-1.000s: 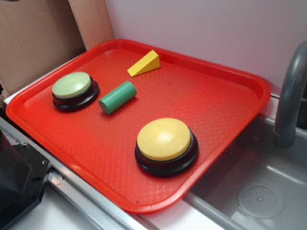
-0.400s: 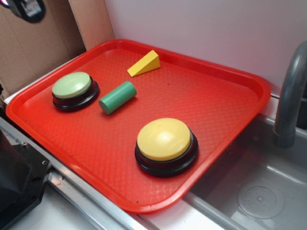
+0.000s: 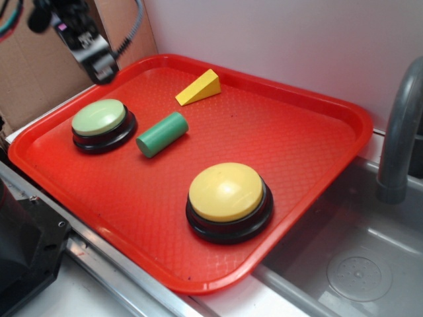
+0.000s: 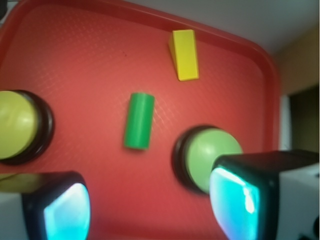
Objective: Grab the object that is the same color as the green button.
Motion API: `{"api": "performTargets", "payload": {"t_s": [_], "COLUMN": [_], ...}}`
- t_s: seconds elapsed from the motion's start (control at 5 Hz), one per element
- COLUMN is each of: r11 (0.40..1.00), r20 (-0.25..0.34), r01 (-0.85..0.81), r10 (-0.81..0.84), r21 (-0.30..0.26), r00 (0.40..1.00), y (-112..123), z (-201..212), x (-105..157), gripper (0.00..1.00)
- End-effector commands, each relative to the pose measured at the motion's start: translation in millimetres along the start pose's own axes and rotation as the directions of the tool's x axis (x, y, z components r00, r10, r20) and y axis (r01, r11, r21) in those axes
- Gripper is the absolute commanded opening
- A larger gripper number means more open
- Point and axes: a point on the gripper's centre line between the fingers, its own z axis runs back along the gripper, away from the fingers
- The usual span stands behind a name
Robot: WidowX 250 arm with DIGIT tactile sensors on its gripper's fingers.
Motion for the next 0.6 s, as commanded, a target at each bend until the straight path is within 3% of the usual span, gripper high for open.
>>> {"api": "performTargets", "payload": {"t_s": [0.0,0.4], "r11": [0.998,1.0], "r20": [-0.011,-0.006], "r01": [-0.041,0.011], "r10": [0.042,-0.011], "r21": [0.051,0.013], "r00": [0.999,1.0], "y": [9.8,2.9], "z": [-63.4,-103.5], "x": [17.2,29.9], "gripper": [1.0,1.0]}}
